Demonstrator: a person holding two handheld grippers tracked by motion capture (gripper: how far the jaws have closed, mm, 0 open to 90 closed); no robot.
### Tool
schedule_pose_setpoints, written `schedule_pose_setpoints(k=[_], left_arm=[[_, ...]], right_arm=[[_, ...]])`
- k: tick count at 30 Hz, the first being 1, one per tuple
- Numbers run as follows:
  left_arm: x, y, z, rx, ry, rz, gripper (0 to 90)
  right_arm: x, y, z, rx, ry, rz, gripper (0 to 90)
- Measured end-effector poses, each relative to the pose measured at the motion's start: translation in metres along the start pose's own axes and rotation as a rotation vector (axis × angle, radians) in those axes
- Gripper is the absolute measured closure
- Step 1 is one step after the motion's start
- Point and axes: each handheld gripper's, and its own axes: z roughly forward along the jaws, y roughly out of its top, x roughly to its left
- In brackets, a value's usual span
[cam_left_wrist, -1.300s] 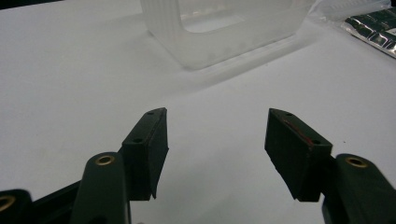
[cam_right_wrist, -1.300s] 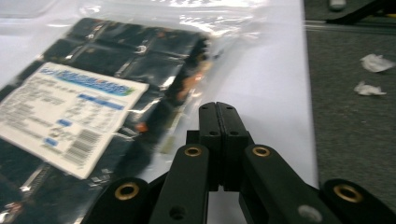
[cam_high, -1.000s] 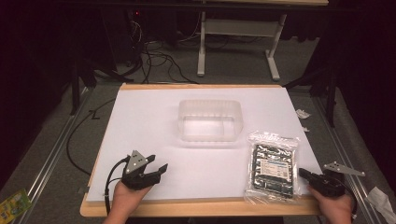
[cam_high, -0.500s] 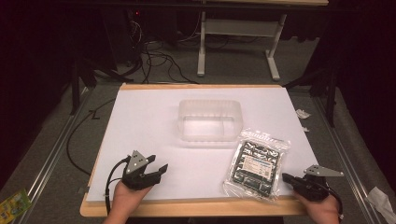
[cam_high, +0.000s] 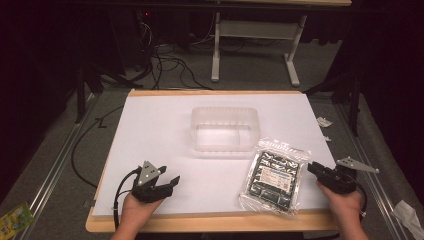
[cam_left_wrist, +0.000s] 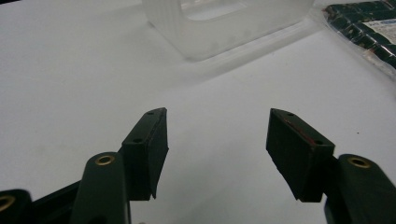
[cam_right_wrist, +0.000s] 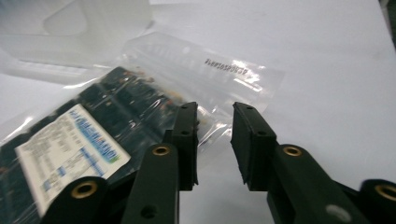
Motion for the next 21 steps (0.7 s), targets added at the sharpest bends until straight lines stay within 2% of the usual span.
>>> schedule_pose_setpoints(k=[2, 7, 9, 12, 15, 16, 20, 21], left_arm=[[0.000, 0.000, 0.000, -0.001, 0.002, -0.002, 38.9], [0.002, -0.001, 0.000, -0.001, -0.003, -0.013, 38.4], [0.002, -0.001, 0.000, 0.002, -0.003, -0.011, 38.4], [0.002, -0.001, 0.000, 0.003, -0.008, -0.010, 38.4], [0.002, -0.002, 0.001, 0.007, -0.011, -0.010, 38.4], [0.002, -0.002, 0.001, 0.007, -0.011, -0.010, 38.4], [0.002, -0.002, 0.002, 0.012, -0.013, -0.011, 38.4], [0.001, -0.003, 0.002, 0.011, -0.013, -0.011, 38.4]], right_arm=[[-0.001, 0.002, 0.003, 0.002, -0.010, -0.012, 69.9], [-0.010, 0.015, 0.016, -0.021, -0.030, 0.012, 63.2], [-0.014, 0.019, 0.021, -0.022, -0.037, 0.030, 56.5], [-0.023, 0.025, 0.027, -0.014, -0.024, 0.091, 40.7], [-0.034, 0.028, 0.035, -0.010, 0.013, 0.157, 32.7], [-0.036, 0.029, 0.039, 0.001, 0.025, 0.179, 31.1], [-0.039, 0.030, 0.049, 0.029, 0.051, 0.206, 29.0], [-0.040, 0.030, 0.054, 0.054, 0.049, 0.214, 28.5]])
